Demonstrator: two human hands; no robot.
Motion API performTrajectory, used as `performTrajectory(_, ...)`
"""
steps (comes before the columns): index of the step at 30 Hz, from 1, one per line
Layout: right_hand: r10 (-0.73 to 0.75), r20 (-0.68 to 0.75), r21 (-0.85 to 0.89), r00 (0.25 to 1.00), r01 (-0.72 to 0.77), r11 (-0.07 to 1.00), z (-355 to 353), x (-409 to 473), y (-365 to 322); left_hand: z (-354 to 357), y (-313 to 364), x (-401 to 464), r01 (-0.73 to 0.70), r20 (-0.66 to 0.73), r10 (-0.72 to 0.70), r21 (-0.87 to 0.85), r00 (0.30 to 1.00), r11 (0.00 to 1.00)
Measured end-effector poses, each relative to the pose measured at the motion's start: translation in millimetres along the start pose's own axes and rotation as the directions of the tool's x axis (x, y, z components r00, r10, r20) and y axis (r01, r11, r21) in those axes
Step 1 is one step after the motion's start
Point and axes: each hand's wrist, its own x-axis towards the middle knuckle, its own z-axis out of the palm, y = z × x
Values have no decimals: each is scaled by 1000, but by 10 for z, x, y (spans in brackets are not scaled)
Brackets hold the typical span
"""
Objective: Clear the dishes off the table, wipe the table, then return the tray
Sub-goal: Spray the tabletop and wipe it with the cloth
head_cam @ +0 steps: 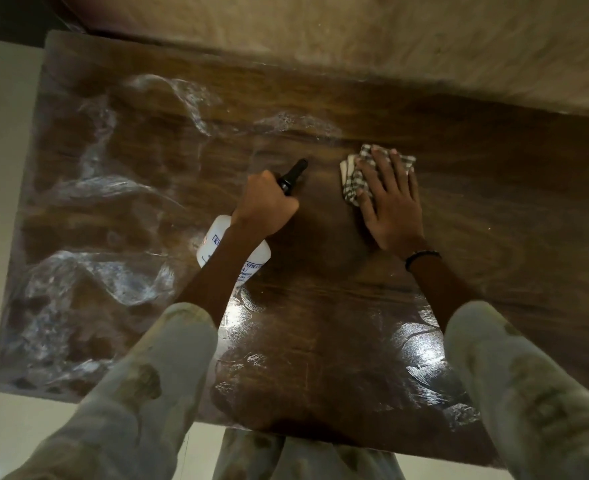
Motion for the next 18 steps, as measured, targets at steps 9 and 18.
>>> performTrajectory(9, -24, 40, 29, 999, 22, 999, 140, 640, -707, -150, -42, -32, -40, -93, 30, -99, 995, 994)
performTrajectory(18, -117, 69, -18, 991, 118, 993, -13, 469, -130, -184, -51, -32, -14, -73, 3, -145, 997, 989)
